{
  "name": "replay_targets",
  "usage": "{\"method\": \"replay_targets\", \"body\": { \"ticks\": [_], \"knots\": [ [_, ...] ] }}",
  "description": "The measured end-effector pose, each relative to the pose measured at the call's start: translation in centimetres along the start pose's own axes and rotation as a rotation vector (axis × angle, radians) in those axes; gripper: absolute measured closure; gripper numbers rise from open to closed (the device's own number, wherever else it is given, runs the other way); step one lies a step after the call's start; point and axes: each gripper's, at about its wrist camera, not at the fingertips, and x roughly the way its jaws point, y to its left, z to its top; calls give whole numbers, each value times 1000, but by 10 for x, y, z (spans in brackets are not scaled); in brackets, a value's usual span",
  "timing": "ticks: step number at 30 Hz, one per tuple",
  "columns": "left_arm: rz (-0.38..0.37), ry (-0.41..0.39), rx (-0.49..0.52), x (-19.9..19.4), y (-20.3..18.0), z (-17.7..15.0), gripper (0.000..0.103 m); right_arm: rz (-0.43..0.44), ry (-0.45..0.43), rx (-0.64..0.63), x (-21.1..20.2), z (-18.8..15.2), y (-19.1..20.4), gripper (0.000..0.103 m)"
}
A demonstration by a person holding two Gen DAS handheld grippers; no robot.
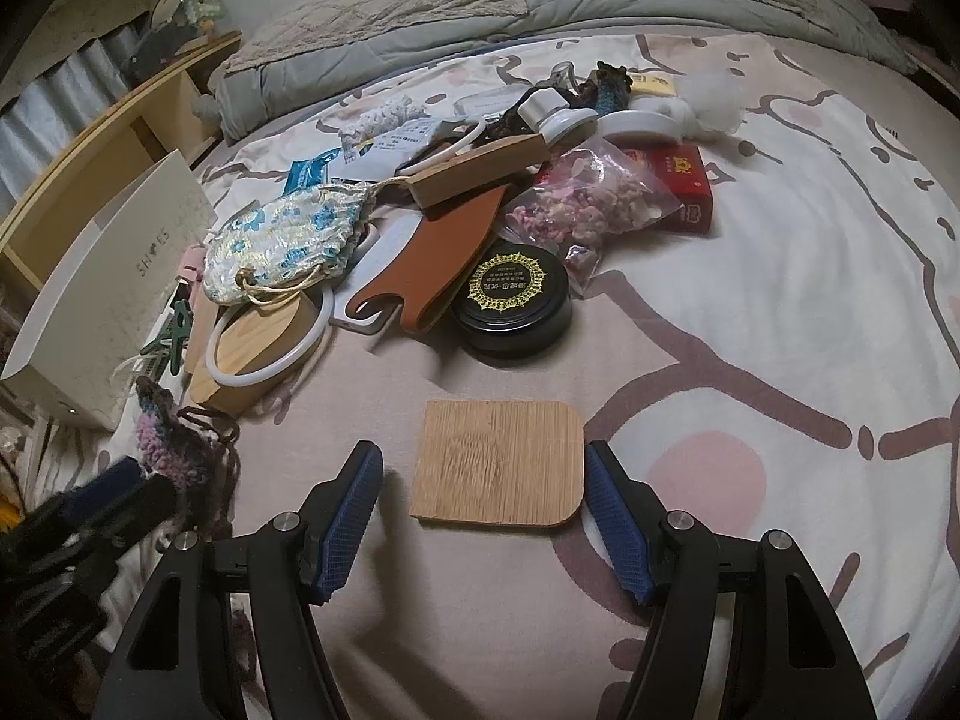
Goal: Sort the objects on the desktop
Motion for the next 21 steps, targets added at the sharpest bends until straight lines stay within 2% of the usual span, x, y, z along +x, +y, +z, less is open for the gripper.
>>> {"method": "replay_targets", "body": {
  "ticks": [3,4,5,7,10,13,18,21],
  "knots": [
    [-24,-35,54,-6,-9,0,41,2,1,3,0,1,-1,34],
    [-27,-48,73,-8,-12,0,45,2,2,3,0,1,-1,34],
    [-28,-59,90,-9,-15,0,58,3,2,3,0,1,-1,34],
    [-50,-67,117,-11,-18,0,66,3,2,4,0,1,-1,34],
    [-125,-60,114,-11,-21,0,78,5,2,5,1,1,-1,34],
    [-163,-30,113,-6,-25,0,79,10,3,10,0,1,-2,34],
    [-86,59,90,19,-20,-4,79,12,4,12,0,1,-3,34],
    [-64,76,69,26,-16,-6,79,14,4,16,-1,1,-3,34]
  ]
}}
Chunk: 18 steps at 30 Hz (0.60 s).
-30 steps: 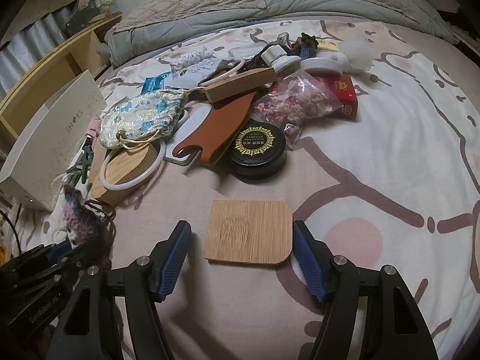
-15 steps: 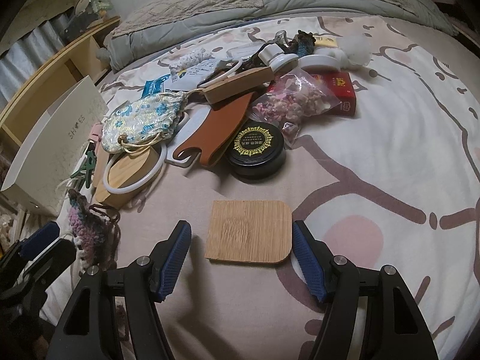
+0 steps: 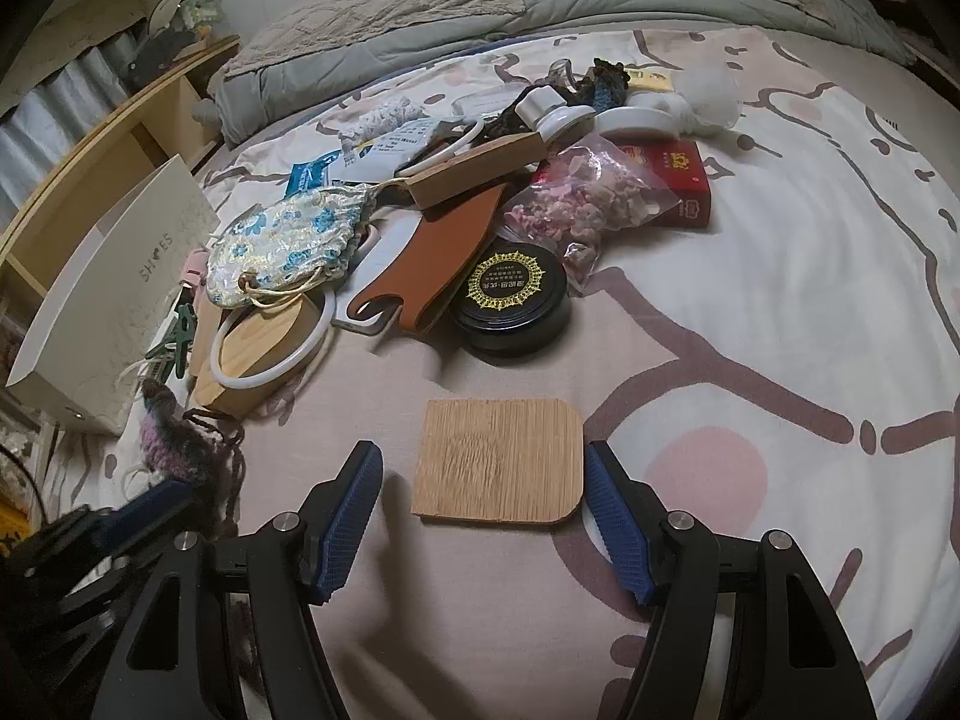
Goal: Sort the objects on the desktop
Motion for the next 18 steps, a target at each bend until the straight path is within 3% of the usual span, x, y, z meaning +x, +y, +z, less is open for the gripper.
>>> {"method": "replay_targets", "body": {
  "ticks": [6,9,13,18],
  "knots": [
    [34,5,28,1,-3,-5,79,9,2,7,-2,-2,-1,34],
    [37,-35,28,-10,-3,-5,78,13,3,10,-3,-2,-2,34],
    [25,-80,14,-22,0,-4,64,19,4,17,-3,-1,-3,34],
    [5,-144,-3,-34,2,-1,64,24,5,19,-3,-1,-3,33]
  ]
}}
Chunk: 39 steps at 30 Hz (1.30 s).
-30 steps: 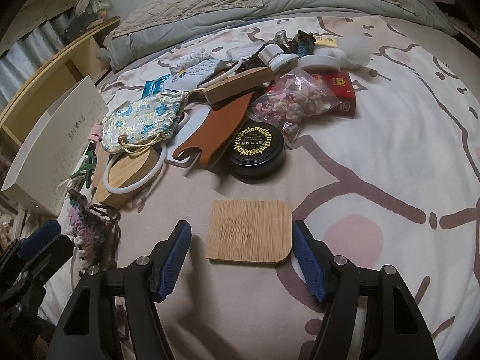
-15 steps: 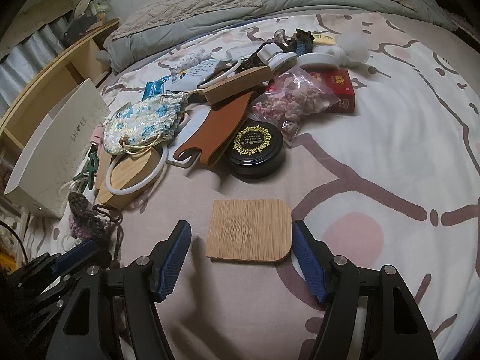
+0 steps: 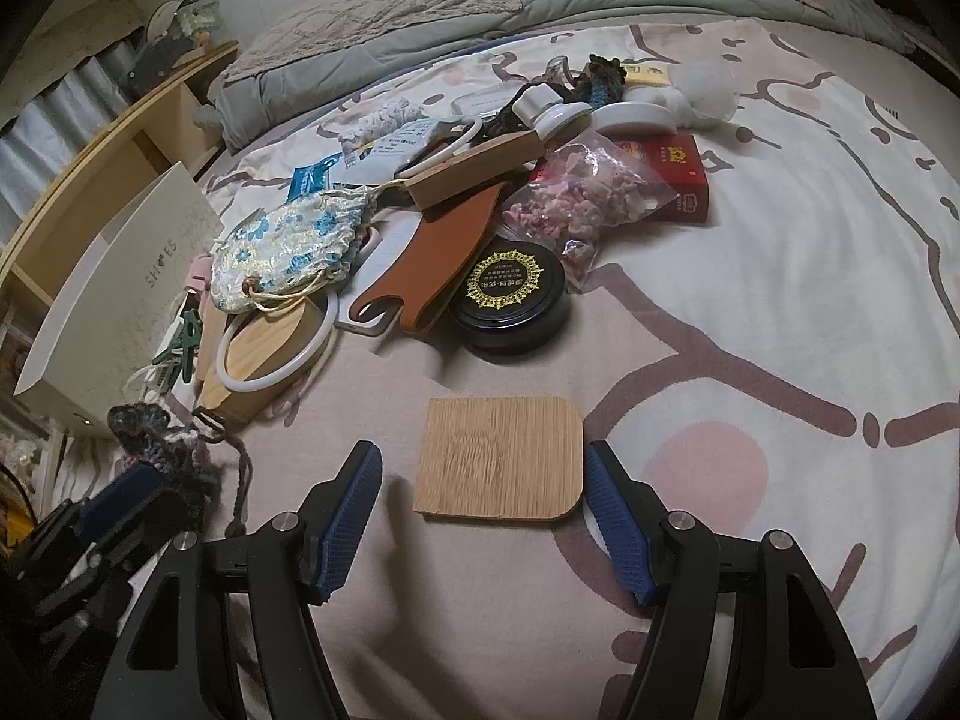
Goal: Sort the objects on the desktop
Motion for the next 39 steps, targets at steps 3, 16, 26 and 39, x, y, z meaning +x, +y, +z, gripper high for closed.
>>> {"method": "replay_targets", "body": {
  "ticks": [3,16,26,39],
  "knots": [
    [33,-45,2,-9,0,2,59,3,1,2,0,0,-1,33],
    [3,-90,77,-14,-13,3,48,7,3,6,0,0,-1,33],
    [51,48,-11,23,4,4,48,11,4,8,0,0,0,32],
    [101,143,40,44,-3,-6,48,21,7,17,-1,0,-1,32]
  ]
}}
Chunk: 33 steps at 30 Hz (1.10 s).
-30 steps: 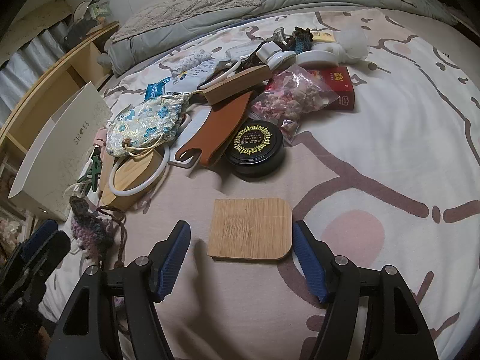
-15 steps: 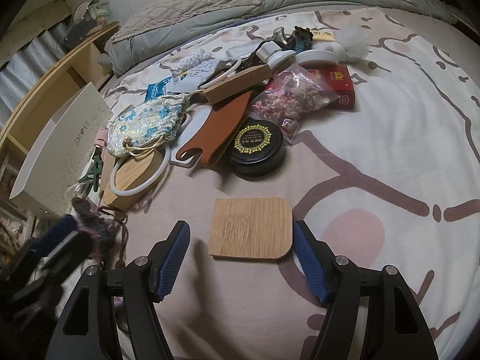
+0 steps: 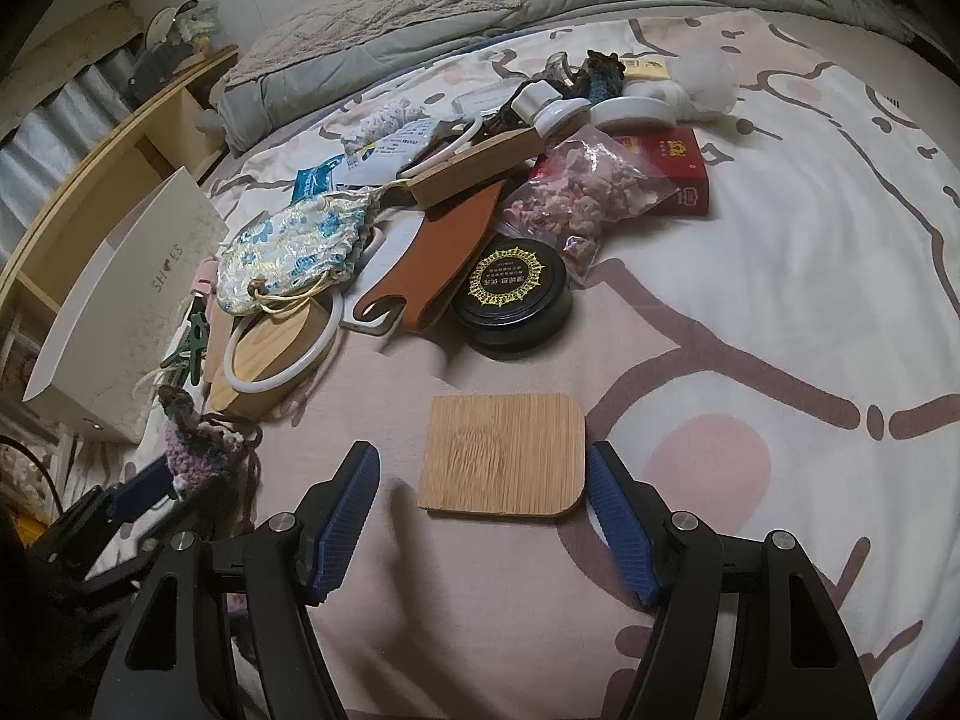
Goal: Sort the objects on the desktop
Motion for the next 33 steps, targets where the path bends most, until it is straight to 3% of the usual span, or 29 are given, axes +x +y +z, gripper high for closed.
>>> {"method": "replay_targets", "body": {
  "ticks": [4,13,26,29,33],
  "knots": [
    [10,49,1,9,0,-4,47,3,1,2,0,0,0,32],
    [21,63,-10,15,0,-4,47,-27,-4,-43,0,-2,4,32],
    [-3,77,-31,10,6,-12,86,-119,-9,-191,8,-7,17,32],
    [-8,75,-44,9,8,-12,89,-119,-13,-191,8,-7,16,34],
    [-20,68,-64,8,11,-12,90,-139,-25,-183,6,-6,14,45]
  ]
}}
